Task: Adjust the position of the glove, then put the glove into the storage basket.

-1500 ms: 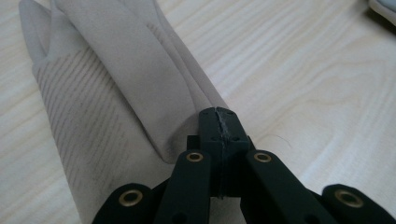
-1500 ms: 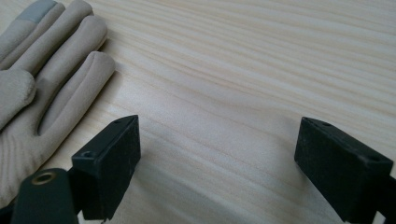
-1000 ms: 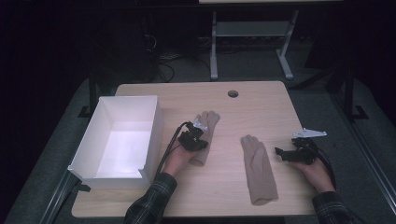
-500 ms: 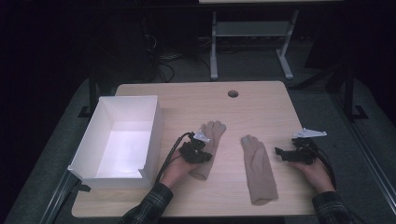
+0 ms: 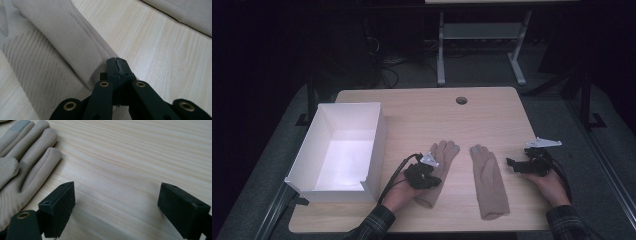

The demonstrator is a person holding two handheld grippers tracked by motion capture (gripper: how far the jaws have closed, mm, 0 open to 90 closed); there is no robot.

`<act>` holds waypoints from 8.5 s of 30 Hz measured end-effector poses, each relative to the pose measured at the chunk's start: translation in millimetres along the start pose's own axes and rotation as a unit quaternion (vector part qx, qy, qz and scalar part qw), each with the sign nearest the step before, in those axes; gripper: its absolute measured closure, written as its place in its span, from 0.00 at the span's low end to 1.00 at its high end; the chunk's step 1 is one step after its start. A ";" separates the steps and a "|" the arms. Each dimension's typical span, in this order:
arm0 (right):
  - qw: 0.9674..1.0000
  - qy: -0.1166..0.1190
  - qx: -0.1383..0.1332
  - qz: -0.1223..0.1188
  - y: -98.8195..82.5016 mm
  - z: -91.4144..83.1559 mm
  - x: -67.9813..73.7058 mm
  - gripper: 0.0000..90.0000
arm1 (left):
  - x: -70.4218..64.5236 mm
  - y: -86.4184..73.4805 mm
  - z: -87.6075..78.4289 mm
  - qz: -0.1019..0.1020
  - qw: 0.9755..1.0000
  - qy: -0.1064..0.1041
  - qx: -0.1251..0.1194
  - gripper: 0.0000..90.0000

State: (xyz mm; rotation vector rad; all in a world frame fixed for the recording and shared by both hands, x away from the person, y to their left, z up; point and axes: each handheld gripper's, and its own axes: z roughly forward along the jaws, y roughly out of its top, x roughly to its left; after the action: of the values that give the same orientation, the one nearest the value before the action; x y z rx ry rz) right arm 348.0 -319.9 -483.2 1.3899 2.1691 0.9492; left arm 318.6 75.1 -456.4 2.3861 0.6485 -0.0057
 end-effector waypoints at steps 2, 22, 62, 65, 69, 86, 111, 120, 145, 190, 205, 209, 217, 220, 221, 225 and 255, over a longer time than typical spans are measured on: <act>1.000 -0.001 0.000 0.000 0.0 0.1 0.1 0.15 | 1.1 2.1 -1.7 -0.006 1.000 0.003 -0.004 0.95; 1.000 -0.001 0.000 0.001 0.1 0.2 0.3 0.16 | 44.8 8.5 -25.3 -0.102 0.987 0.111 -0.053 0.65; 0.998 0.056 0.018 -0.035 2.4 -33.2 16.1 0.94 | 47.7 3.7 -25.5 -0.111 0.989 0.052 -0.079 0.94; 0.996 0.070 0.025 -0.057 -0.8 -38.8 24.5 1.00 | 49.0 3.0 -28.3 -0.110 0.990 0.049 -0.079 0.94; 0.988 0.116 0.041 -0.097 -11.1 -45.0 40.8 1.00 | 49.2 2.6 -30.1 -0.114 0.989 0.042 -0.085 0.94; 0.970 0.205 0.057 -0.119 -2.6 -26.4 72.0 1.00 | 46.4 6.3 -32.2 -0.113 0.989 0.025 -0.096 0.93; 0.960 0.236 0.050 -0.145 22.6 3.7 103.4 1.00 | 51.6 39.1 -13.1 -0.099 0.989 0.021 -0.107 0.93; 0.955 0.248 0.048 -0.153 33.5 17.4 119.9 1.00 | 62.3 33.5 -18.3 -0.112 0.987 0.031 -0.114 0.93; 0.954 0.247 0.042 -0.165 41.0 26.8 138.0 1.00 | 17.3 59.0 -7.4 -0.048 0.992 -0.009 -0.116 0.94; 0.997 0.058 0.017 -0.048 19.4 16.7 53.9 0.17 | -16.0 33.6 31.9 -0.019 0.998 -0.035 -0.048 0.99; 0.997 0.062 0.002 -0.052 16.5 18.6 53.5 0.15 | -7.8 3.9 -2.6 -0.018 1.000 -0.006 -0.018 0.99; 0.997 0.062 0.002 -0.052 16.6 18.6 53.5 0.15 | -4.5 -0.8 -11.4 -0.022 1.000 -0.001 -0.018 0.96; 0.997 0.062 0.003 -0.053 16.9 18.7 53.5 0.15 | -2.5 14.7 -23.9 0.006 0.999 -0.006 -0.033 0.68; 0.997 0.061 0.003 -0.052 17.0 18.9 53.6 0.15 | 0.4 21.4 -25.0 0.020 0.999 0.000 -0.029 0.50; 0.997 0.062 0.002 -0.052 16.9 19.1 53.7 0.15 | 1.3 23.5 -24.5 0.023 0.999 0.003 -0.031 0.50; 0.997 0.062 0.002 -0.052 17.0 19.2 53.8 0.15 | 9.2 31.8 -22.0 0.031 0.999 0.016 -0.038 0.39; 0.997 0.061 0.001 -0.053 17.3 19.5 53.9 0.15 | 11.7 31.7 31.2 0.076 0.996 0.043 0.000 0.18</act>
State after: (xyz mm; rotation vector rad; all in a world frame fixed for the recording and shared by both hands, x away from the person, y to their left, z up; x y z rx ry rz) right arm 348.4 -260.1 -482.6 1.2320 2.3080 1.0161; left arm 348.2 40.6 -463.9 2.4405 0.5054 0.1624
